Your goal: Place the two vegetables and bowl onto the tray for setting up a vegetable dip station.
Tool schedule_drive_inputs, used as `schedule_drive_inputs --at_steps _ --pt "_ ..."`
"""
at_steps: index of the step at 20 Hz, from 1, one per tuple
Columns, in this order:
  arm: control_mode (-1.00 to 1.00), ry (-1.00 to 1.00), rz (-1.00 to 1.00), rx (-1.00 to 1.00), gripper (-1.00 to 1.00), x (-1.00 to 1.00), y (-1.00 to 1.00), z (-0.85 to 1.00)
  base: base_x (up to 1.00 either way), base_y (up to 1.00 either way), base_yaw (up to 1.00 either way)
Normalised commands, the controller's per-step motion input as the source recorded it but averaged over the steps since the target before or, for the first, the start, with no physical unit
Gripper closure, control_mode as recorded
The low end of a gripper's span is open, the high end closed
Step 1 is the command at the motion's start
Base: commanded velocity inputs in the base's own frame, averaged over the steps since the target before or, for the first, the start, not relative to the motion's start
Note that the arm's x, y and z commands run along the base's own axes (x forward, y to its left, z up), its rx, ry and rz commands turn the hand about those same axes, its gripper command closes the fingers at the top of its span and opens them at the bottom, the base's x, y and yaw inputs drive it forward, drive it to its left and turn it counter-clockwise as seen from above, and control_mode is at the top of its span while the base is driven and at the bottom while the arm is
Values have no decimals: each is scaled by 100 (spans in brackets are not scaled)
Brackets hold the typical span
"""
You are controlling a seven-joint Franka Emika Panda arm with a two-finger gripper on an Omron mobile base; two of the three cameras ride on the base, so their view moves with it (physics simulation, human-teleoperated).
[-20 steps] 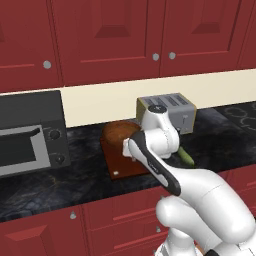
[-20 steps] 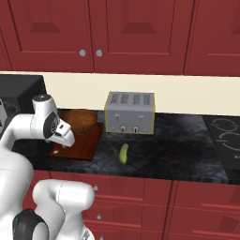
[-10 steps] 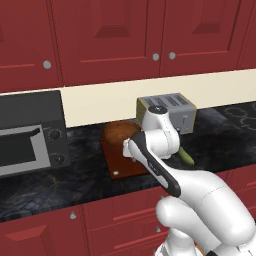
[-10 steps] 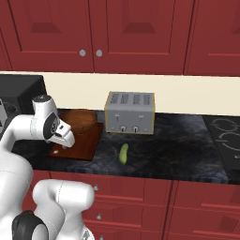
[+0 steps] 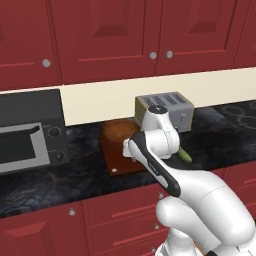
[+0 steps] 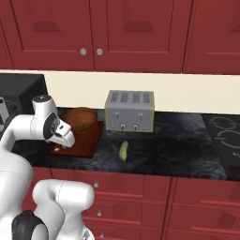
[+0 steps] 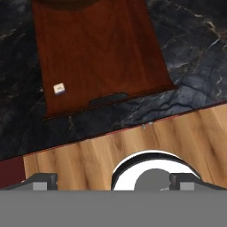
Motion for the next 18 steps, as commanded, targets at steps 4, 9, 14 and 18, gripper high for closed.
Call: schedule_drive_inputs --at_steps 4,9,14,18 --pt "100 0 0 0 -100 0 0 0 -12 -28 0" --pt "100 0 0 0 -100 0 0 0 -9 -56 4" --pt "100 0 0 0 -100 0 0 0 -6 -63 1" --pt "100 0 0 0 -100 0 0 0 -1 -64 0"
